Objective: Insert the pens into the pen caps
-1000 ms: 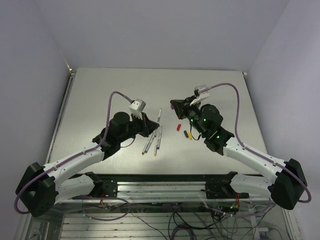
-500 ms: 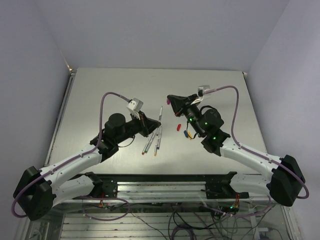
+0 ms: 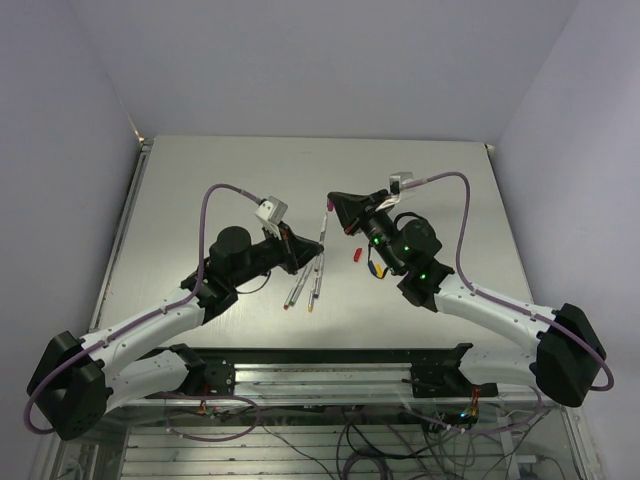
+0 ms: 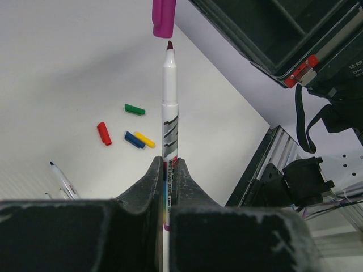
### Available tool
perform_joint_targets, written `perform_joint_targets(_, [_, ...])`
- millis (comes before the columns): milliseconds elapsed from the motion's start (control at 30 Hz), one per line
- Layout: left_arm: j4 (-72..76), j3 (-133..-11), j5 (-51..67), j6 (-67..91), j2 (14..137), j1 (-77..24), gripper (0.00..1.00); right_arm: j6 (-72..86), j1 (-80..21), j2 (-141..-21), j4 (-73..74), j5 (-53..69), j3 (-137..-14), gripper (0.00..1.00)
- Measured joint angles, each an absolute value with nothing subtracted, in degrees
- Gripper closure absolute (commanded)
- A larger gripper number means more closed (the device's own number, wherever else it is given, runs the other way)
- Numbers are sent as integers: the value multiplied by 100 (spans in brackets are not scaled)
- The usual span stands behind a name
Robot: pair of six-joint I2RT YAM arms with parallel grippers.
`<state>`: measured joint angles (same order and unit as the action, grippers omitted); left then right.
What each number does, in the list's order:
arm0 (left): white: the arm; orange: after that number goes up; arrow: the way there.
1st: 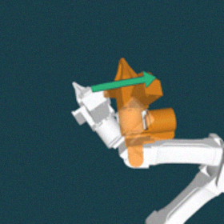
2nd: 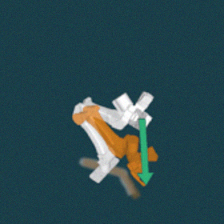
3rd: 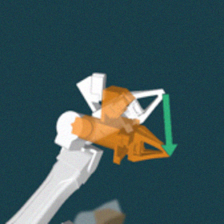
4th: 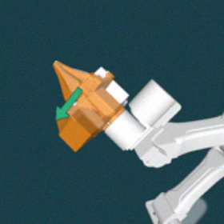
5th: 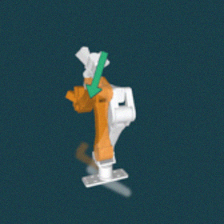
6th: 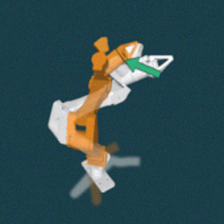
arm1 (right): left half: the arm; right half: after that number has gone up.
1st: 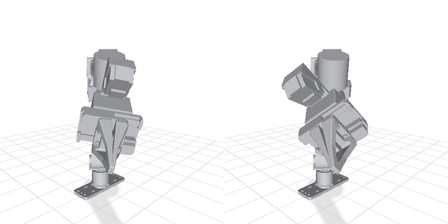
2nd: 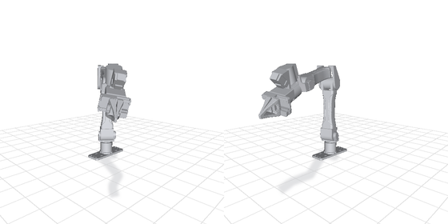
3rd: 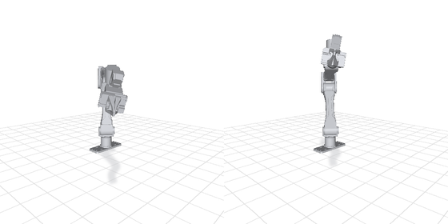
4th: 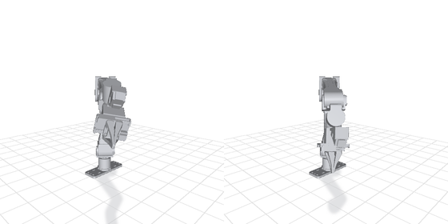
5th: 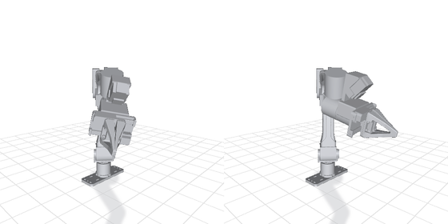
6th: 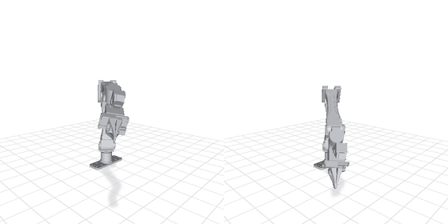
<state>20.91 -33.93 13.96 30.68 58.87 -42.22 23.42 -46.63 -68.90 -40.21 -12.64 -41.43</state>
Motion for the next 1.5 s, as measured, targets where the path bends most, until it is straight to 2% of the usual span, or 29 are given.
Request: perform_joint_targets(1500, [2115,-3273,1288,3044,5616,-4222,93,2679,-4873,-6805,-3948,-1177,-4145,100])
